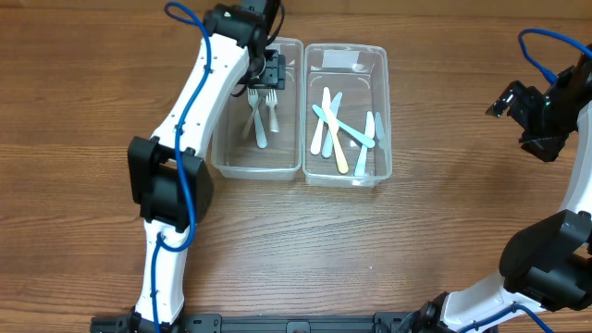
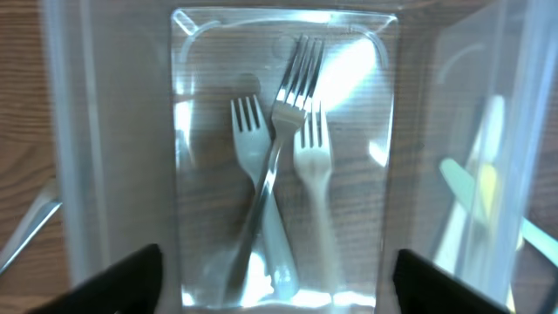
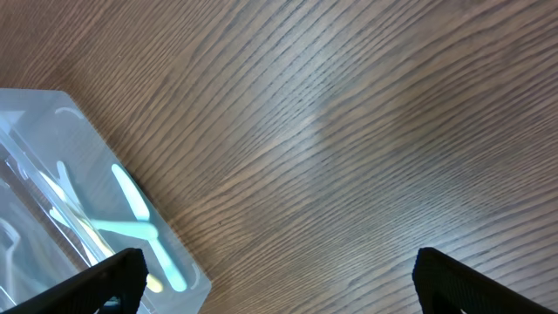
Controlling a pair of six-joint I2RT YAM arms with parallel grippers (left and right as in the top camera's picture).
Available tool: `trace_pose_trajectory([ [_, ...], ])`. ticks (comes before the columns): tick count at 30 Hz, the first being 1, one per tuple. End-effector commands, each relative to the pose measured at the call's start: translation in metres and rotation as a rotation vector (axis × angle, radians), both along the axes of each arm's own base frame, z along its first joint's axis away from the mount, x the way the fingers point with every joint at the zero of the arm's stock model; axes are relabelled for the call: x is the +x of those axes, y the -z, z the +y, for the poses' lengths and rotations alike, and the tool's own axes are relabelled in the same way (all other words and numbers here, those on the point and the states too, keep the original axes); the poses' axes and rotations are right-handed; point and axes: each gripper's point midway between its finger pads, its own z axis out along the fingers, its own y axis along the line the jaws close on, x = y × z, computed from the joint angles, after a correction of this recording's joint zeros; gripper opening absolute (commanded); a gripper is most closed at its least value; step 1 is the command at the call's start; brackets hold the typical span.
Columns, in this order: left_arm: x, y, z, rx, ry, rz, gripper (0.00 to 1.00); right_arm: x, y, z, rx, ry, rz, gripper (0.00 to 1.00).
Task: Pack container
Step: 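Place the metal fork into the left container and withdraw, then grasp another metal fork from the pile with the left gripper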
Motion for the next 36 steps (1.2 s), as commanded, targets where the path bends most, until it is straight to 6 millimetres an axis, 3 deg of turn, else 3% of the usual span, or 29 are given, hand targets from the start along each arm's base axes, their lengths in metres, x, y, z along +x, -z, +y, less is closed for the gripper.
trace_pose_trajectory([
  [1,-0.001,-0.088,0.031,0.018,0.024,-0.176,0.88,0.004,-0.009,0.001,-0.008,-0.001,-0.029,1.00],
  [5,-0.016,-0.108,0.085,0.171,-0.022,-0.169,0.92,0.004,-0.009,0.001,-0.008,-0.001,-0.030,1.00],
  [8,-0.030,-0.100,0.122,0.241,-0.043,-0.082,0.92,0.004,-0.009,0.001,-0.007,-0.001,-0.030,1.00],
  [10,-0.036,-0.081,0.143,0.223,-0.045,0.003,0.92,0.004,-0.009,0.001,-0.007,-0.001,-0.030,1.00],
  [18,-0.048,0.001,0.179,0.223,0.211,0.246,0.89,0.004,-0.009,0.001,-0.007,-0.001,-0.030,1.00],
  [19,-0.053,0.018,0.185,0.228,0.289,0.301,0.86,0.004,-0.009,0.001,-0.007,-0.001,-0.029,1.00],
  [25,-0.063,0.068,0.201,0.208,0.380,0.437,0.75,0.003,-0.008,0.001,-0.005,-0.001,-0.024,1.00],
  [28,-0.067,0.092,0.208,0.196,0.422,0.496,0.59,0.002,-0.008,0.002,-0.004,-0.001,-0.021,1.00],
  [32,-0.075,0.116,0.213,0.173,0.434,0.564,0.58,0.002,-0.008,0.002,-0.003,-0.001,-0.019,1.00],
  [36,-0.077,0.125,0.213,0.166,0.463,0.580,0.60,0.002,-0.008,0.002,-0.004,-0.001,-0.020,1.00],
])
